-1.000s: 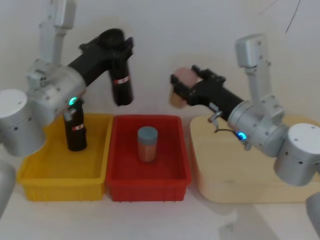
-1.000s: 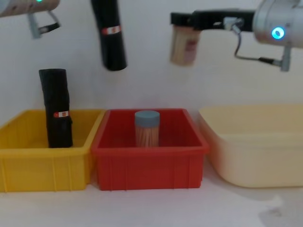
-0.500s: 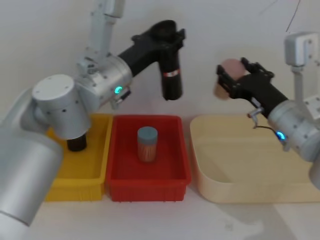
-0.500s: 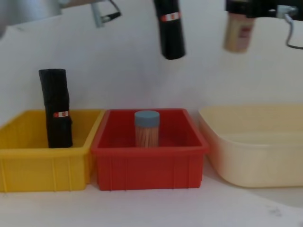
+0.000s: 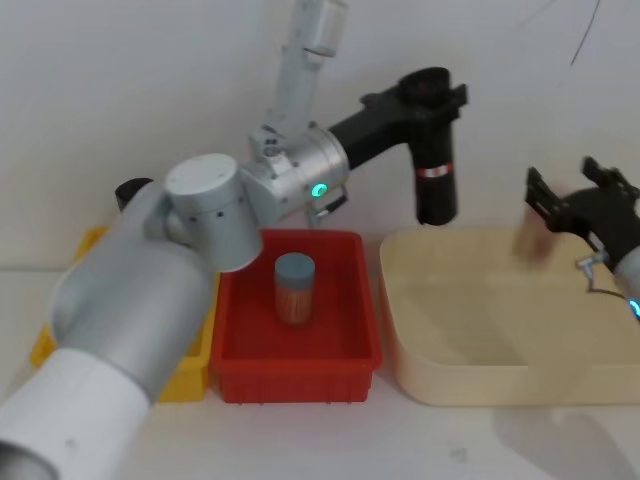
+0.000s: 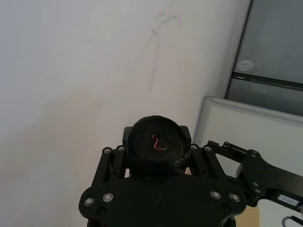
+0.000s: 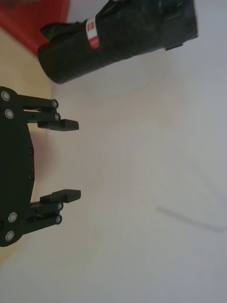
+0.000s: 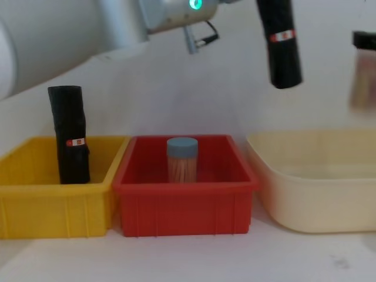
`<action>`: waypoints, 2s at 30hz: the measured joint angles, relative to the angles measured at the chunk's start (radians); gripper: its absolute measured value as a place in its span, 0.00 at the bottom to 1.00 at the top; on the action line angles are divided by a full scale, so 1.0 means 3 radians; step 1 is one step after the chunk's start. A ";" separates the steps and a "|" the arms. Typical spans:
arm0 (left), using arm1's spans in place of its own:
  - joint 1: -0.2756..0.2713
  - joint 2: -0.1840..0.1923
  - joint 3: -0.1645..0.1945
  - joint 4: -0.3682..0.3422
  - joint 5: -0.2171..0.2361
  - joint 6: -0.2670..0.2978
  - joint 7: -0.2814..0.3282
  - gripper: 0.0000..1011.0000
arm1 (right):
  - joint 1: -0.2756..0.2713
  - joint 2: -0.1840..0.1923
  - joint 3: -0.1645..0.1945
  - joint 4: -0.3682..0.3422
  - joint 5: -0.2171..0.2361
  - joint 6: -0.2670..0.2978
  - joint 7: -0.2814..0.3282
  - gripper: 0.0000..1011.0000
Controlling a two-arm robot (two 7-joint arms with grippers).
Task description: Pick up the garbage bag with the one hand and transfer it to the other hand.
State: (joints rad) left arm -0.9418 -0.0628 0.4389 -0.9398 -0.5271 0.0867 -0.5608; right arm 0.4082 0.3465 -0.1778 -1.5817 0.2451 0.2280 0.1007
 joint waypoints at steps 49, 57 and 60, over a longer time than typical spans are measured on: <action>-0.1174 -0.0820 0.0338 0.2666 -0.0638 -0.0922 -0.1149 0.54 | -0.0119 0.0418 0.0243 -0.0090 0.0460 0.0099 0.0981 0.99; -0.1185 -0.0828 0.0342 0.2692 -0.0644 -0.0931 -0.1159 0.54 | -0.0016 0.0538 0.0194 -0.0029 0.0640 0.0165 0.1354 0.99; -0.1189 -0.0830 0.0343 0.2698 -0.0645 -0.0933 -0.1162 0.54 | 0.0048 0.0590 0.0156 0.0021 0.0699 0.0197 0.1520 0.99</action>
State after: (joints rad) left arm -1.2985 -0.3117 0.5418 -0.1304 -0.7208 -0.1932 -0.9093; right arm 0.4227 0.5234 -0.1310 -1.5753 0.4548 0.2870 0.5566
